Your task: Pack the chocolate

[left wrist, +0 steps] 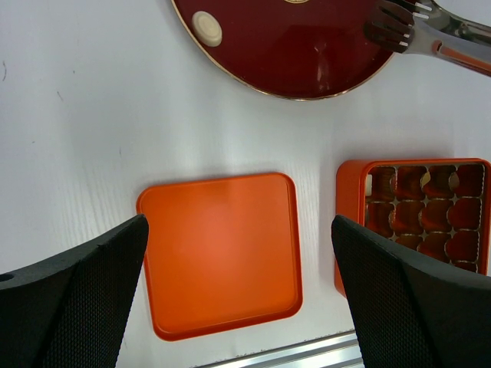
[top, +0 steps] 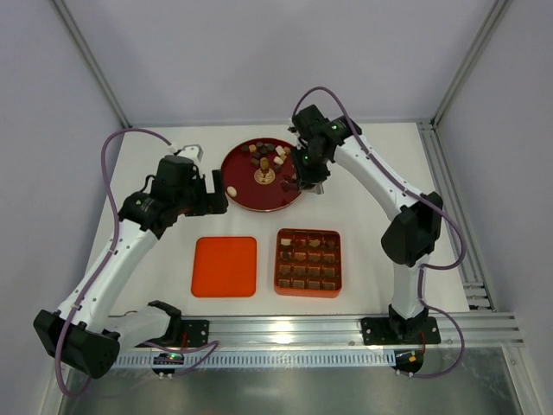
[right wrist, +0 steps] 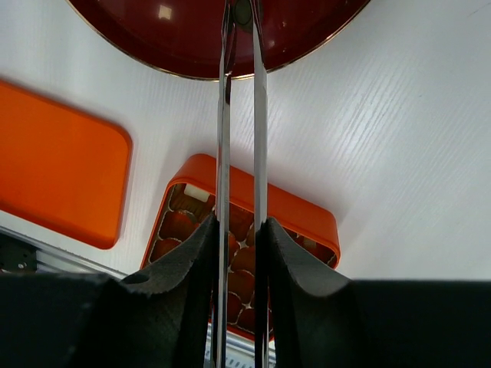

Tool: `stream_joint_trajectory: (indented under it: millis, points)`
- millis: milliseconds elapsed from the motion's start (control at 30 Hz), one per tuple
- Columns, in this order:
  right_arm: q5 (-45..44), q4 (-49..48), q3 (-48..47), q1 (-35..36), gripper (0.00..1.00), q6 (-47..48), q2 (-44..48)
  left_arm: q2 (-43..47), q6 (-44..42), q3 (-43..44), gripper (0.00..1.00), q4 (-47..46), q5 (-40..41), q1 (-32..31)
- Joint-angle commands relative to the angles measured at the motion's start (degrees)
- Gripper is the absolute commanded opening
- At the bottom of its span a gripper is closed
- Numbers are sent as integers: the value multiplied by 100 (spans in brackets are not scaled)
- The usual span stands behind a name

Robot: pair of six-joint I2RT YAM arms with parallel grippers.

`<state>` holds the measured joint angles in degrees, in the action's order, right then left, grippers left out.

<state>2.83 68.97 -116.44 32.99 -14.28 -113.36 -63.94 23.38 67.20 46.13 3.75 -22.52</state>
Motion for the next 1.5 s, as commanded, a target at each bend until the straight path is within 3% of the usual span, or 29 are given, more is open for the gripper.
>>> stream_joint_trajectory:
  millis: [0, 433, 967, 1467]
  points:
    - [-54, -120, 147, 58, 33, -83, 507, 128, -26, -31, 100, -148, -67, -6]
    - [-46, -217, 1246, 216, 32, -303, 1694, 93, 62, -137, 100, -271, -94, 2]
    - [-169, -323, 3240, 805, 32, -900, 3714, 22, 150, -286, 100, -421, 29, 2]
    - [-257, -411, 4234, 1420, 33, -1507, 4551, 154, 132, -392, 100, -289, 170, -6]
